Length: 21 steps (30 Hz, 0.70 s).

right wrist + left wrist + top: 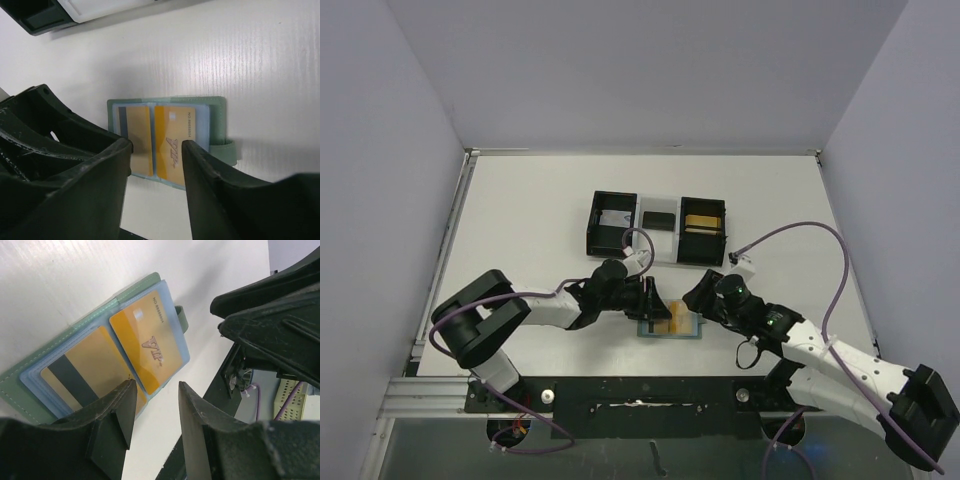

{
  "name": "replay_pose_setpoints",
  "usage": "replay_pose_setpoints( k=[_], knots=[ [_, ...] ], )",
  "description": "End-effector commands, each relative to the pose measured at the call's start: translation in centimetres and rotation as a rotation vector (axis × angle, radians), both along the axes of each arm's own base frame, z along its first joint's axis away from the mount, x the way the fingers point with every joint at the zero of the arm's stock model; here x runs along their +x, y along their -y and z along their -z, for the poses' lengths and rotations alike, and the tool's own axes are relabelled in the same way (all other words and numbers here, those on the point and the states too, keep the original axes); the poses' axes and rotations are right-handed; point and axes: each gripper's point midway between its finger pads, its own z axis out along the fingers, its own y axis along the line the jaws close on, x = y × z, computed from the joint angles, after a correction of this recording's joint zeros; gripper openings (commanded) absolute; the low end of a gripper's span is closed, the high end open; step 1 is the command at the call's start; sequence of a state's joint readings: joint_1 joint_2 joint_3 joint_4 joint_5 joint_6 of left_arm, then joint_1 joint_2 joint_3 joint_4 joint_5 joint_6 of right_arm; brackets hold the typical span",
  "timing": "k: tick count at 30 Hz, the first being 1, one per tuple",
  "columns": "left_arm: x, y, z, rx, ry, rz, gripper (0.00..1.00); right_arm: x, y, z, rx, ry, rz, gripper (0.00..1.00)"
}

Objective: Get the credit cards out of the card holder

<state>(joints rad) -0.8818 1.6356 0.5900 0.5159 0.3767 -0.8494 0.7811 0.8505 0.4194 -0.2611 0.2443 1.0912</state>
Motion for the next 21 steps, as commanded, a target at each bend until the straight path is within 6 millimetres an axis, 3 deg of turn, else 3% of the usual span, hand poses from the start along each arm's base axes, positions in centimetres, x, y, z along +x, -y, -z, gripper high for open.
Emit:
replay_pose_setpoints(
  k=[1, 13, 15, 21],
  knots=[
    [1.0, 1.2, -1.2, -0.038, 0.026, -0.001, 0.39, 1.1, -1.8, -0.6, 0.075, 0.024, -0.067, 0.41],
    [1.1, 1.7, -1.0, -0.042, 0.014, 0.014, 0.39, 0.7, -0.8, 2.9, 0.125, -0.071, -0.085, 0.30],
    [1.7, 2.5, -1.8, -0.062, 0.026, 0.016, 0.39, 0.3, -0.5, 3.8, 0.117, -0.089, -0.080, 0.30],
    [1.3, 2.2, 1.1, -0.037, -0.068, -0.008, 0.38, -1.0, 1.3, 7.2, 0.066, -0.183, -0.031, 0.29]
  ],
)
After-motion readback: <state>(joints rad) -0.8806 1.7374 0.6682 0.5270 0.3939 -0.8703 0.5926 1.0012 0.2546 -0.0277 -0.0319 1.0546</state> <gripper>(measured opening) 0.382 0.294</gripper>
